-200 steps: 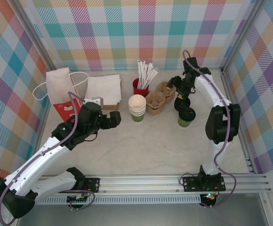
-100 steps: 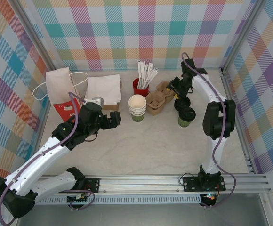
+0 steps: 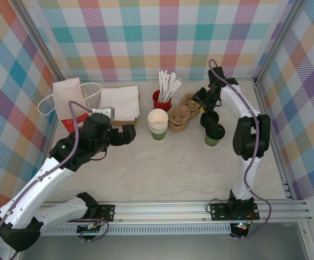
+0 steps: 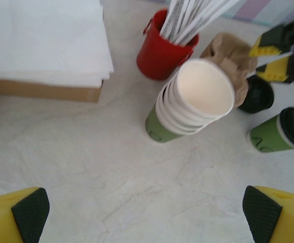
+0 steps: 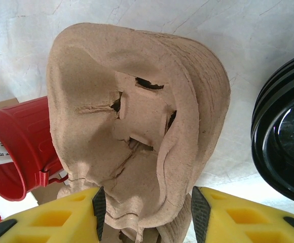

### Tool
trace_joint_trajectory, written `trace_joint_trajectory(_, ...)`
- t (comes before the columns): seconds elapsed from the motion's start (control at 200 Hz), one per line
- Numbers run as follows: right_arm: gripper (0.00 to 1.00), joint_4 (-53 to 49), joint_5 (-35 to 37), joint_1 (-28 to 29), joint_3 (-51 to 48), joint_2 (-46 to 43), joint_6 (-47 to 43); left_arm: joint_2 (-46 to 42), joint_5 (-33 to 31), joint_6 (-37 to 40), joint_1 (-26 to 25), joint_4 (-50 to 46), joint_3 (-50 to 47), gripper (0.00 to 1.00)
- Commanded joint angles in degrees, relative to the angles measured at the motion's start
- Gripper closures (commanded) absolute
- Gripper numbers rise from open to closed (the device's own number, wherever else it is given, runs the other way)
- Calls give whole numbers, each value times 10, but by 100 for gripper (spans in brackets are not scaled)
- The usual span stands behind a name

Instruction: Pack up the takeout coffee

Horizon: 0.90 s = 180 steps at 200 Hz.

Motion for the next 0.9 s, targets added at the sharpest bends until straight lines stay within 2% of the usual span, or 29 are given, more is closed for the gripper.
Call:
trace_joint_trajectory(0.0, 50, -6, -7, -3, 12, 3, -13, 14, 6, 41, 24, -65, 73, 0)
trace_joint_trajectory(0.18, 50, -6, -9, -3, 11, 1, -16, 52, 34, 75, 74, -123, 165, 0)
trace_joint_trajectory(0.295, 50, -7, -11, -3, 11, 1, -19, 91, 55, 108, 129, -173, 234, 0)
trace_joint_trajectory(0.485, 49, -9, -10, -4, 8, 0, -22, 160, 108, 164, 258, -227, 351, 0)
trace_joint_trajectory(0.69, 49, -4, -7, -4, -5, -9, -24, 215, 161, 196, 382, -225, 384, 0)
trace_joint_trajectory(0.77, 49, -5, -8, -4, -6, -10, -26, 238, 191, 203, 405, -219, 382, 0)
trace_joint_trajectory(0.895, 49, -6, -8, -4, -7, -11, -29, 276, 202, 215, 411, -215, 375, 0)
